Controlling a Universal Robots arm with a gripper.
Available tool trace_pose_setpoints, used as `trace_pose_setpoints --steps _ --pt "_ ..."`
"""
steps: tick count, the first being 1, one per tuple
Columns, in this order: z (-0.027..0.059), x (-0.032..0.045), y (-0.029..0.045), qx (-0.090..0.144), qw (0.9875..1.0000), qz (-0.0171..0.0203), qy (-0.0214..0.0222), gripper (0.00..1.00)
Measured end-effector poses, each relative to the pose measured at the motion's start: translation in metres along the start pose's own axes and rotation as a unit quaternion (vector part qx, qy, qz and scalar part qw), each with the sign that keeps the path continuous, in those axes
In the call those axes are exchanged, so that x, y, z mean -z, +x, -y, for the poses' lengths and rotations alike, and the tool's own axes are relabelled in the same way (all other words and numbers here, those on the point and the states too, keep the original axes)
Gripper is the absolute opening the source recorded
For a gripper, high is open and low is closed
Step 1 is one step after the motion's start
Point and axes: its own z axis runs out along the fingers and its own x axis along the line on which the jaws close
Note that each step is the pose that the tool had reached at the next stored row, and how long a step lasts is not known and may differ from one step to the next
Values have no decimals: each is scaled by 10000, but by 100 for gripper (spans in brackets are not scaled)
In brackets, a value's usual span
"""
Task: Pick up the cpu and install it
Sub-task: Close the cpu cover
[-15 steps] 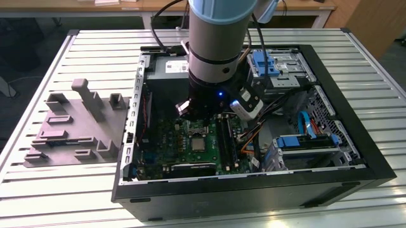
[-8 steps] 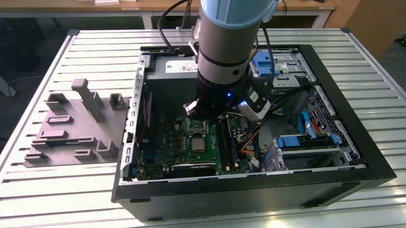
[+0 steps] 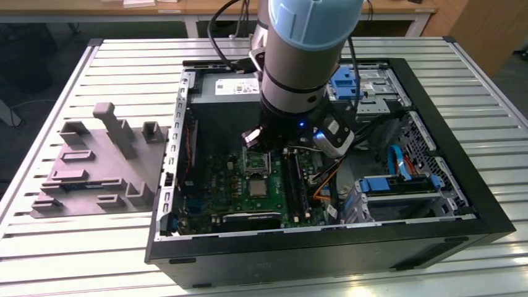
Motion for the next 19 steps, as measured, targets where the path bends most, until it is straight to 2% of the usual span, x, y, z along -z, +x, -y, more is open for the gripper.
trace_pose_setpoints --steps 3,7,11,19 --pt "4 -16 0 154 9999 -29 -10 11" --pt "9 -39 -1 465 9989 -91 -23 11" --pt "-7 -63 -71 494 9987 -98 -23 11" --pt "-146 -130 -206 495 9987 -98 -24 11"
